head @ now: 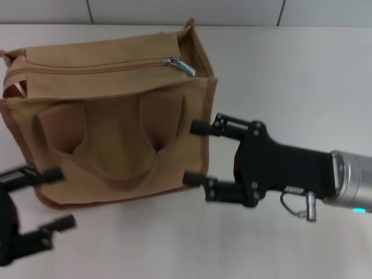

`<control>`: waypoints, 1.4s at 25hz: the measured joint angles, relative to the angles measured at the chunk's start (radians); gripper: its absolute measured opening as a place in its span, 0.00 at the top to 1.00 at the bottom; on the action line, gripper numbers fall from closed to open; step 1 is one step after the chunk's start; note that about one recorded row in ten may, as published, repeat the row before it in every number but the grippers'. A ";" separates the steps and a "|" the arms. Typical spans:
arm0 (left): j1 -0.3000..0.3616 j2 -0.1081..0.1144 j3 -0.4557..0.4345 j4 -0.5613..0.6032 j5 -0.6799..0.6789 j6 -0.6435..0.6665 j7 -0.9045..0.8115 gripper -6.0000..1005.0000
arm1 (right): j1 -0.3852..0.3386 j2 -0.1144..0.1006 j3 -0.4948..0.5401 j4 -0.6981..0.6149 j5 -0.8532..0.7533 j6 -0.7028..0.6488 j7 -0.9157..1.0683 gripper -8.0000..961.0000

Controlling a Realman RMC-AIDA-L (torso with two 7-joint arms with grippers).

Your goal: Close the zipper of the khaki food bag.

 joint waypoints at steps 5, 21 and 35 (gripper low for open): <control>-0.059 -0.011 -0.003 -0.050 0.129 -0.005 0.018 0.32 | -0.009 -0.001 -0.044 0.001 -0.025 0.002 -0.001 0.26; -0.152 -0.037 -0.002 -0.086 0.285 -0.034 0.020 0.32 | -0.019 0.007 -0.173 0.000 -0.119 0.101 0.001 0.16; -0.148 -0.050 0.003 -0.088 0.305 -0.045 0.019 0.32 | -0.018 0.007 -0.175 0.001 -0.125 0.121 0.005 0.16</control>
